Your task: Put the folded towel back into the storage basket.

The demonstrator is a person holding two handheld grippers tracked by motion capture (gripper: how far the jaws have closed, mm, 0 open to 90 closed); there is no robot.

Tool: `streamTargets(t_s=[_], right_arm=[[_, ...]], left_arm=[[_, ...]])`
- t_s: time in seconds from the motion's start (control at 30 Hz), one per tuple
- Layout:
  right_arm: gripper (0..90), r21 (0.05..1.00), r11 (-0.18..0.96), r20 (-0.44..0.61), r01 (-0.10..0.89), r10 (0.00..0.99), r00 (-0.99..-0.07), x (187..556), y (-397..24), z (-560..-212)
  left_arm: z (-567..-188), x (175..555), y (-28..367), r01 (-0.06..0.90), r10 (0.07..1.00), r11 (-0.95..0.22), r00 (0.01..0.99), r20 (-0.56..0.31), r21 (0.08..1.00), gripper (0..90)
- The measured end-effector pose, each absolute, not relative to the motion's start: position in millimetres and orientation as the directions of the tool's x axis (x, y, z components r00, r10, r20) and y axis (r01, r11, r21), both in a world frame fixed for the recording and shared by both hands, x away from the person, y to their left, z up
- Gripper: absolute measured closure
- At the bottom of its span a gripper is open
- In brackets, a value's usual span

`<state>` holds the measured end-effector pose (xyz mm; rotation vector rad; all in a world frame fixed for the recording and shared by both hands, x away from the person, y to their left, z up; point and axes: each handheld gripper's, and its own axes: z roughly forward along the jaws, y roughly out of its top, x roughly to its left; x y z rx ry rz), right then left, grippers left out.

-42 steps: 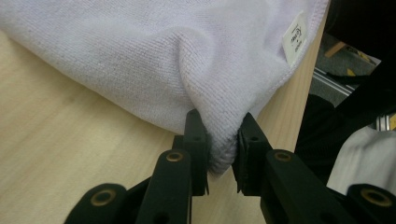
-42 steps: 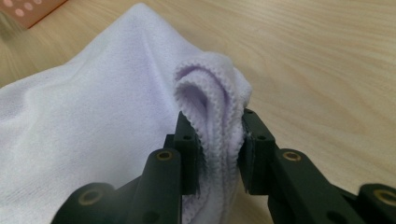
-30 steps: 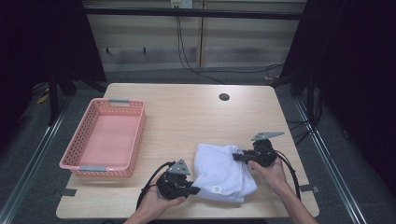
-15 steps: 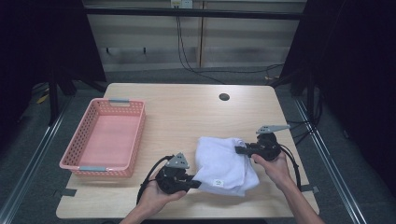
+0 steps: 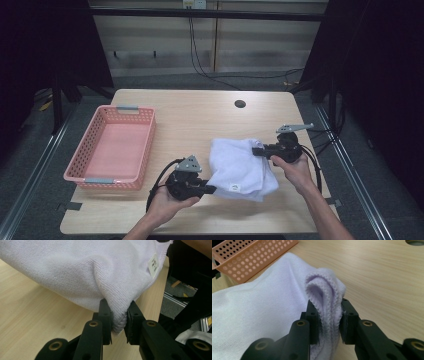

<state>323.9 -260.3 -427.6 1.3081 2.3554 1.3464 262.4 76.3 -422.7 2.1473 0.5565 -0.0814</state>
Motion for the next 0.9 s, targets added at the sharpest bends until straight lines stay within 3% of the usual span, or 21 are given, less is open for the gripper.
streamTargets(t_s=[0.9], right_arm=[[73.4,0.787,0.213,0.272,0.578,0.723,-0.636,346.6,-245.3,-382.6]], left_arm=[[-381.2,271.0,92.0,0.383,0.388,-0.463,0.898,-0.206,0.799,77.9]])
